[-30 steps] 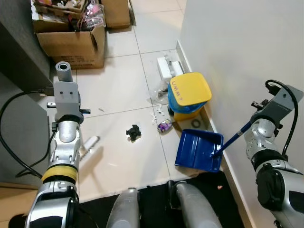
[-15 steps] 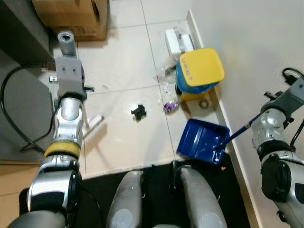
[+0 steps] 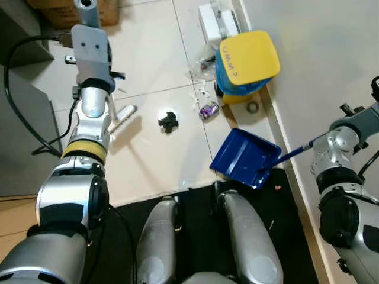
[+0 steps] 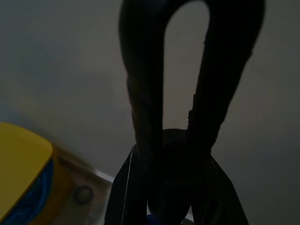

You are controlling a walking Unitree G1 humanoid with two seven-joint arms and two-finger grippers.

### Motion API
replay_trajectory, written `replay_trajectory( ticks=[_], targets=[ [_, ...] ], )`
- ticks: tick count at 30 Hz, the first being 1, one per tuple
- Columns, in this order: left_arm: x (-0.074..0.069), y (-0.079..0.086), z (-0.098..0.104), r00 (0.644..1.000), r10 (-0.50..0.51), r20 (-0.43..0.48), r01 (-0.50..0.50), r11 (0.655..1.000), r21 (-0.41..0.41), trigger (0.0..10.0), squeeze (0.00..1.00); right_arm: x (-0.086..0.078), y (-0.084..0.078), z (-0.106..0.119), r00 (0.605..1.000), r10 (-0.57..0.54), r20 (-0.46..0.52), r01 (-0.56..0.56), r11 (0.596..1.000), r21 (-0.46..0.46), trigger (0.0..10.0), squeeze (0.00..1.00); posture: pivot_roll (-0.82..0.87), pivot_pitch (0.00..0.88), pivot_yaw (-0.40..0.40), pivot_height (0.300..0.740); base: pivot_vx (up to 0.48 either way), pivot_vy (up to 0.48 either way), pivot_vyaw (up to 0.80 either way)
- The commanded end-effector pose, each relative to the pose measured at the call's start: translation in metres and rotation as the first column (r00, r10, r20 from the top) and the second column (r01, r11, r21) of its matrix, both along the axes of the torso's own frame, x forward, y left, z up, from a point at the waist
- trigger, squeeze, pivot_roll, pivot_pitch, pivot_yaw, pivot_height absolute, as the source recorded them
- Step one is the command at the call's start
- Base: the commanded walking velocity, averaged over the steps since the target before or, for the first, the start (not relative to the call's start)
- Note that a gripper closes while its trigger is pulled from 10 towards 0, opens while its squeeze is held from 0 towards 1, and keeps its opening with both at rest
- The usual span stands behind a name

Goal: Sweep floor

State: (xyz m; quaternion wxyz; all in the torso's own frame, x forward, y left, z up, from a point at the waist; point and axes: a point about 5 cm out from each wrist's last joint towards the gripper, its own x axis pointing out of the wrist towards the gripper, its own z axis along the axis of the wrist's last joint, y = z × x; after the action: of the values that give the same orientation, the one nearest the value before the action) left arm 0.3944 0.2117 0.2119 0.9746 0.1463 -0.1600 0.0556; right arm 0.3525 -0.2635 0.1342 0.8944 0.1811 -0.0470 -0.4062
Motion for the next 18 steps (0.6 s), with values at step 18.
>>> replay_trajectory(
  ticks=[18],
  targets=[
    [0.005, -0.039, -0.007, 0.994, -0.098, -0.041, 0.106, 0.924, 0.366, 10.0, 0.0, -0.02, 0.041, -0.011, 0.981, 0.194, 0.019, -0.189, 0.971, -0.148, 10.0, 0.0, -0.19, 0.544, -0.008, 0.74, 0.0, 0.0, 0.0]
  ],
)
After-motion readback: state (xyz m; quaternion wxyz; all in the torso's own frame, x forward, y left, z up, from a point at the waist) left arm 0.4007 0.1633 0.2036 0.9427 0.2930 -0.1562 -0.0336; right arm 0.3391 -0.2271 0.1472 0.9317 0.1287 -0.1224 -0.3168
